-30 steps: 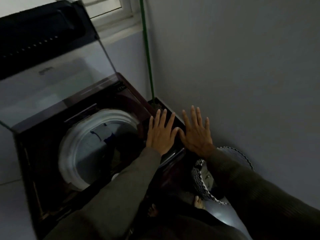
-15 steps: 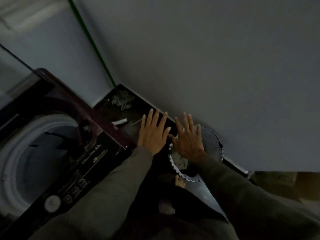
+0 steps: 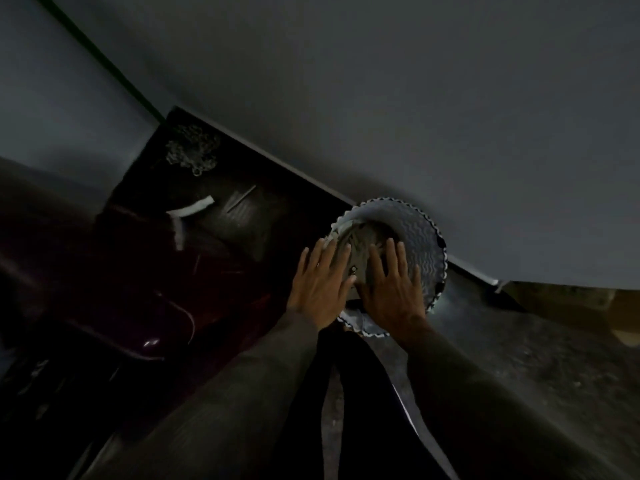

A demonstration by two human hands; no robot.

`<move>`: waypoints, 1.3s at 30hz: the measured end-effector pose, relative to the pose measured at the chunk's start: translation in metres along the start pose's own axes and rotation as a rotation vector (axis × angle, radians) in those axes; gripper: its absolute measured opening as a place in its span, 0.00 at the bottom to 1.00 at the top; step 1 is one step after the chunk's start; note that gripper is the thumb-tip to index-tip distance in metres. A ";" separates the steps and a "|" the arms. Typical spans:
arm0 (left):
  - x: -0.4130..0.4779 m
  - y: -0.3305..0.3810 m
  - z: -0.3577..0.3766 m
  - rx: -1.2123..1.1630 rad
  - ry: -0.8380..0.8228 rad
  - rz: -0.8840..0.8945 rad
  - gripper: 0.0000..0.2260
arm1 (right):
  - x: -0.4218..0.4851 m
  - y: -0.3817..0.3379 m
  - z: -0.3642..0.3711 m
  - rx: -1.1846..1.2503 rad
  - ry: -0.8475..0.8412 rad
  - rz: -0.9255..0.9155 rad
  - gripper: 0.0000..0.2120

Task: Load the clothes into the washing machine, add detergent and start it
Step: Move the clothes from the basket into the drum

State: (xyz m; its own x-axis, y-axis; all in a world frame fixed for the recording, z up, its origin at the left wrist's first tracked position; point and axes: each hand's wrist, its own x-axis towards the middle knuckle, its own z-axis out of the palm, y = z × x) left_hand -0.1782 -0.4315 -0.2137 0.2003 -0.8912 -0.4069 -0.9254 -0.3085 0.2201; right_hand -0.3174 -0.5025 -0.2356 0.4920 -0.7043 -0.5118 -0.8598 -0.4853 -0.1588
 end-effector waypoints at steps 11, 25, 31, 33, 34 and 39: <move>0.099 -0.017 0.164 -0.089 -0.186 0.075 0.27 | 0.075 0.040 0.150 0.102 -0.215 0.185 0.39; 0.209 -0.032 0.292 -0.517 -0.294 -0.310 0.27 | 0.211 0.064 0.288 0.394 -0.381 0.065 0.37; 0.223 -0.039 0.322 -0.874 -0.344 -0.561 0.30 | 0.233 0.062 0.305 0.707 -0.331 0.264 0.35; 0.222 -0.036 0.325 -0.932 -0.362 -0.613 0.32 | 0.229 0.065 0.302 0.733 -0.355 0.167 0.31; 0.222 -0.035 0.327 -0.960 -0.343 -0.634 0.34 | 0.227 0.067 0.301 0.775 -0.326 0.149 0.27; 0.215 -0.026 0.305 -1.089 -0.183 -0.726 0.40 | 0.208 0.064 0.285 1.365 -0.180 0.300 0.21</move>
State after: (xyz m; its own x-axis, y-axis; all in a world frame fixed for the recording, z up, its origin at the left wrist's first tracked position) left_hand -0.2089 -0.5138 -0.5771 0.4119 -0.3799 -0.8283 0.1203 -0.8783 0.4627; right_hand -0.3086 -0.5327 -0.5926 0.3341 -0.5645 -0.7548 -0.4325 0.6198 -0.6549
